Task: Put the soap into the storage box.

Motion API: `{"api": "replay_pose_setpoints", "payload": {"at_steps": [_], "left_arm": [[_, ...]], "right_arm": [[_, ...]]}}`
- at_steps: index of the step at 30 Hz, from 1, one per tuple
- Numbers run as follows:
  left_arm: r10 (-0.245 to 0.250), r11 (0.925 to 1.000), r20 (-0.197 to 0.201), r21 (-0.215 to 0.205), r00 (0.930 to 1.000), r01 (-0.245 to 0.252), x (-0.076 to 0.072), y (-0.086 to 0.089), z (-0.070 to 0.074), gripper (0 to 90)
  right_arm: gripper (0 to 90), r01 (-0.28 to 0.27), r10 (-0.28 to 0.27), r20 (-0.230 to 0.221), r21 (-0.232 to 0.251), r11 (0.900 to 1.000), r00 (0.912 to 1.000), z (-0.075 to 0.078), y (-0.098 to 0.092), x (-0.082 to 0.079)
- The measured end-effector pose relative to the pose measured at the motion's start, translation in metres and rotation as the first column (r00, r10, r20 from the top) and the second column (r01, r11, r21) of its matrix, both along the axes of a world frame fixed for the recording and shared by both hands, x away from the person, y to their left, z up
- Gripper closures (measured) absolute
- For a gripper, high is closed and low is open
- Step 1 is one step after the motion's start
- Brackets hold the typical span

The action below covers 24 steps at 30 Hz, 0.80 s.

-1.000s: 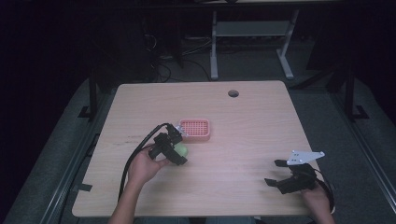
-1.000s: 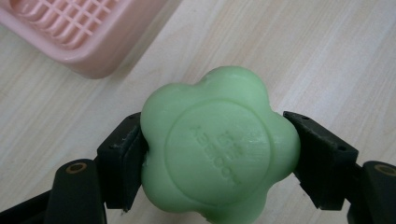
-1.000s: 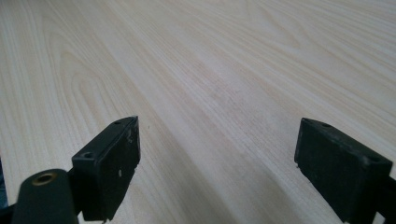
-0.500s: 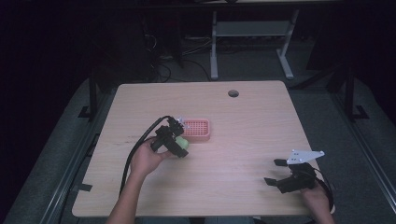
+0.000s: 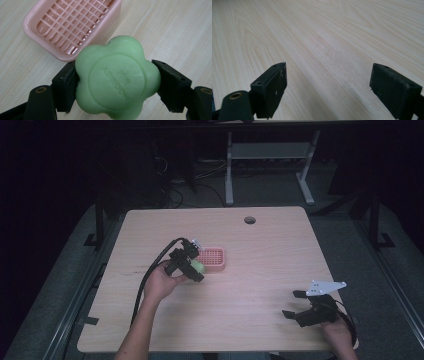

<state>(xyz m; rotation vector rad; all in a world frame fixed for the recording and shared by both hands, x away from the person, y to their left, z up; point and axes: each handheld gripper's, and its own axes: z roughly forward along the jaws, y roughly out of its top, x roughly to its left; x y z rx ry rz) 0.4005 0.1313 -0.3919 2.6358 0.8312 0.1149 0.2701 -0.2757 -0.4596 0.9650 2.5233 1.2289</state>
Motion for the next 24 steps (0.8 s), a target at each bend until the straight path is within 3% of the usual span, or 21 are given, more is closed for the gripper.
{"api": "replay_pose_setpoints", "payload": {"at_steps": [12, 17, 20, 24], "left_arm": [[0.038, 0.9991, 0.001, -0.017, 0.9993, -0.038, 0.017, 0.004, 0.005, 26.5], [0.042, 0.9991, 0.007, -0.002, 0.9991, -0.042, 0.024, 0.003, 0.008, 26.5], [0.065, 0.9974, 0.007, -0.031, 0.9978, -0.065, 0.031, 0.001, 0.011, 26.5], [0.07, 0.9974, 0.009, -0.015, 0.9975, -0.07, 0.037, -0.002, 0.012, 26.5]], "right_arm": [[13.8, 0.001, -0.001, -0.006, 0.0, 1.0, 1.0, -0.001, 0.001, 0.0], [13.8, 0.0, 0.0, -0.006, -0.002, 1.0, 1.0, -0.001, 0.0, 0.0], [13.8, 0.0, 0.0, -0.007, -0.002, 1.0, 1.0, -0.001, 0.001, 0.0], [13.8, 0.0, 0.0, -0.007, -0.002, 1.0, 1.0, -0.001, 0.001, 0.0]]}}
